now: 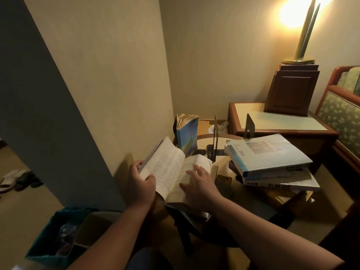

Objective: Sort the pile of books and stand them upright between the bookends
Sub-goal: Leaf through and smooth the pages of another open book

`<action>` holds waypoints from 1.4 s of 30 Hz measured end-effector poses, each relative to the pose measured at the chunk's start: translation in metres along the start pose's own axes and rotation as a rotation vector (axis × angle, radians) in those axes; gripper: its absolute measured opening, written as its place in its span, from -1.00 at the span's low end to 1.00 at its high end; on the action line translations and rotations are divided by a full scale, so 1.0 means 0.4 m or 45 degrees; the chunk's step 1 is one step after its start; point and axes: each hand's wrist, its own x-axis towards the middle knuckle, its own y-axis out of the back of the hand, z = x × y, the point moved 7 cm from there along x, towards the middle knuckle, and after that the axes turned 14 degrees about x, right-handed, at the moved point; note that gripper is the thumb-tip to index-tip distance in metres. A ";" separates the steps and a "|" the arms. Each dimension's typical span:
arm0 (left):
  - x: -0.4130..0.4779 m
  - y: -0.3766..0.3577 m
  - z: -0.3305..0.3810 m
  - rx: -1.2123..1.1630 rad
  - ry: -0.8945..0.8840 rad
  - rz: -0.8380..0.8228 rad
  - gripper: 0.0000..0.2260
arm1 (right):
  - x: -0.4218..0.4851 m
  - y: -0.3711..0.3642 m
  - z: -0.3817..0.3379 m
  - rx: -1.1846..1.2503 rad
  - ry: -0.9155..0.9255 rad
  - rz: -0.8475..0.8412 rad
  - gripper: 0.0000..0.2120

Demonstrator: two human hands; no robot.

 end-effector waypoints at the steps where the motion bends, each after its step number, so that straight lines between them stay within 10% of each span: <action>1: 0.005 0.000 -0.012 0.064 -0.010 0.008 -0.55 | -0.003 -0.014 0.000 -0.127 0.045 -0.029 -0.33; 9: 0.021 -0.066 -0.077 0.870 -0.044 -0.358 -0.39 | 0.001 -0.016 0.052 -0.327 0.114 -0.080 -0.23; 16: -0.087 -0.124 0.064 0.664 -1.174 -0.464 -0.57 | -0.005 0.024 0.077 -0.292 0.122 -0.144 -0.26; 28: -0.095 -0.154 0.031 0.405 -0.768 -0.777 -0.69 | -0.024 0.053 0.093 0.094 -0.046 0.051 -0.11; 33: -0.101 -0.147 0.059 0.478 -0.903 -0.691 -0.33 | -0.027 0.064 0.100 0.334 -0.125 0.213 -0.25; 42: -0.181 -0.147 0.187 0.475 -1.246 -0.516 -0.30 | -0.005 0.160 0.112 0.994 -0.225 0.443 -0.57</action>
